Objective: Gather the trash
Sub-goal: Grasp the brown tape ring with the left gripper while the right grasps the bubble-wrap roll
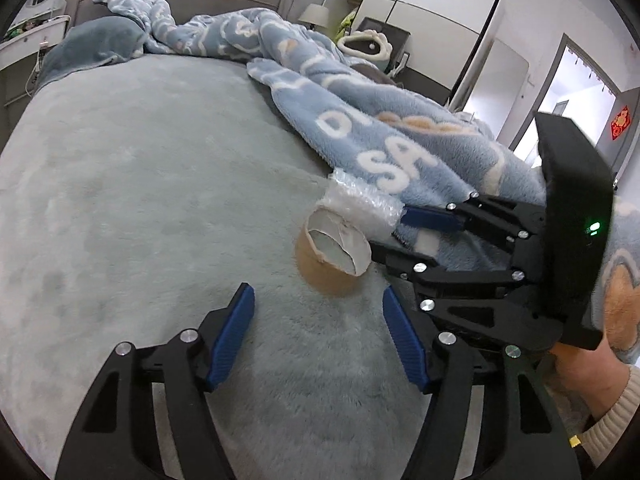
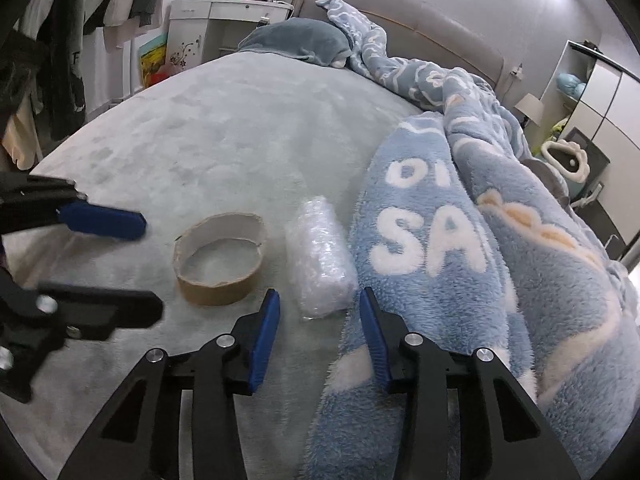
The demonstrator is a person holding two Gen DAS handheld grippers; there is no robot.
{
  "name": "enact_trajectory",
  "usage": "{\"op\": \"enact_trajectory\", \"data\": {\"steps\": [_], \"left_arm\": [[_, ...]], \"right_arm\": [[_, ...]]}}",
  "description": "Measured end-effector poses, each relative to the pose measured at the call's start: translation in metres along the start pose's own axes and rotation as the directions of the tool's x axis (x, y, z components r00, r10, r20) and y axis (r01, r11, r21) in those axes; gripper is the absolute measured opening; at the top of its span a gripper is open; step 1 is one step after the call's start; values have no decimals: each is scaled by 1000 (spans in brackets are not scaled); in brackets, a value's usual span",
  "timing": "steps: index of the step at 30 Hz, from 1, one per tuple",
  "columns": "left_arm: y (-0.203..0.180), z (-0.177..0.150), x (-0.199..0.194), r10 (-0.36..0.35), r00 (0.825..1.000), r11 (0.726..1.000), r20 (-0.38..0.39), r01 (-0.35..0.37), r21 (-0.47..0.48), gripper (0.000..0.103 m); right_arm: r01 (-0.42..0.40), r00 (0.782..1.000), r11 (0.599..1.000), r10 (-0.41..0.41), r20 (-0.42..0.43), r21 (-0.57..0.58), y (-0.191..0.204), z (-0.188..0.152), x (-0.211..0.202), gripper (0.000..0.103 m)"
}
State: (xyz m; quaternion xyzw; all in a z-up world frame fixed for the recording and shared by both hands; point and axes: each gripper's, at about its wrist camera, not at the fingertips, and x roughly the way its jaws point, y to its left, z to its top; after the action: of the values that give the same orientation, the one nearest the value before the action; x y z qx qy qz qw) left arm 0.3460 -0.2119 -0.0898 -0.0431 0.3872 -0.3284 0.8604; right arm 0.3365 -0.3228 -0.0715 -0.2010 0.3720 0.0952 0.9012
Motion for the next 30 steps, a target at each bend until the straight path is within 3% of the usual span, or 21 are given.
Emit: {"op": "enact_trajectory", "data": {"steps": [11, 18, 28, 30], "left_arm": [[3, 13, 24, -35, 999, 998, -6, 35, -47, 60], [4, 14, 29, -35, 999, 998, -20, 34, -58, 46], [11, 16, -4, -10, 998, 996, 61, 15, -92, 45], [13, 14, -10, 6, 998, 995, 65, 1, -101, 45]], "right_arm": [[-32, 999, 999, 32, 13, 10, -10, -2, 5, 42], [-47, 999, 999, 47, 27, -1, -10, 0, 7, 42], [-21, 1000, 999, 21, 11, -27, 2, 8, 16, 42], [-26, 1000, 999, 26, 9, -22, 2, 9, 15, 34]]}}
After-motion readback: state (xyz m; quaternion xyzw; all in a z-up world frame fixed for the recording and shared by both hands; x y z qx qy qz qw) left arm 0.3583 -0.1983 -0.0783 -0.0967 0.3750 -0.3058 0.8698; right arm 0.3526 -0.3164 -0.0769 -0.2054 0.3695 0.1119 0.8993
